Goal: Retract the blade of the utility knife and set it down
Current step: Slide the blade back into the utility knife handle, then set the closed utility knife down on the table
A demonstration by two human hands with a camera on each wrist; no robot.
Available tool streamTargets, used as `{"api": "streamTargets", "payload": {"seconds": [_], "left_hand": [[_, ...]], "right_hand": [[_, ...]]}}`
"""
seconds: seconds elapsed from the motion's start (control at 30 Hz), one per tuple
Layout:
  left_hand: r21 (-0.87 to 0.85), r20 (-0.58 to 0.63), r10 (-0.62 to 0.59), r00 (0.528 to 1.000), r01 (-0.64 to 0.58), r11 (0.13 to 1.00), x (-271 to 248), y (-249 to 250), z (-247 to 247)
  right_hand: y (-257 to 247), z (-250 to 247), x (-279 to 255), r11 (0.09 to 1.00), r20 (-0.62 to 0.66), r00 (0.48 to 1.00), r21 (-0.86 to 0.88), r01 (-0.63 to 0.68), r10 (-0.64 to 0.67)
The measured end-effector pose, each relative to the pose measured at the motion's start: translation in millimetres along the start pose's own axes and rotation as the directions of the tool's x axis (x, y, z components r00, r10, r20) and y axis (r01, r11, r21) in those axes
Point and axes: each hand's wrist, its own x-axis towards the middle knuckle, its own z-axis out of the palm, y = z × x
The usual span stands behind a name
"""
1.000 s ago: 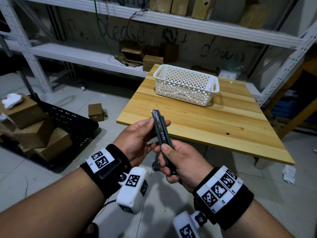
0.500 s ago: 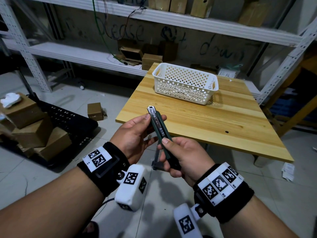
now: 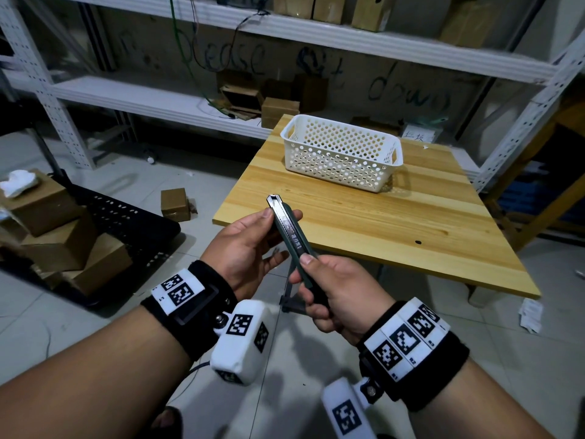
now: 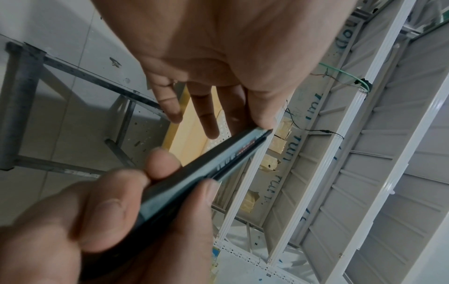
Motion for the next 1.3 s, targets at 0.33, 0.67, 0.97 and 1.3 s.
{"api": "streamTargets", "payload": {"seconds": [0.33, 0.67, 0.97, 1.3], "left_hand": [[-0.006, -0.016, -0.002, 1.0, 0.002, 1.0, 0, 1, 1], [-0.031, -0.058, -0.001, 0.998, 0.0, 1.0, 6, 7, -9], [-0.023, -0.145, 0.023, 0.989, -0.027, 0.999, 12, 9, -25], [0.047, -0.131, 0.093, 0.987, -0.088, 0.995, 16, 7, -24]], "right_hand": [[0, 2, 1, 0.998, 0.003, 1.0, 0.055, -0.022, 0.022], [-11, -13, 1, 0.989, -0.156, 0.985, 0.111, 0.096, -0.078], [-20, -39, 11, 0.947, -0.349, 0.927, 0.226, 0.227, -0.139], [-19, -47, 19, 0.933, -0.372, 0.914, 0.246, 0.264, -0.161]]}}
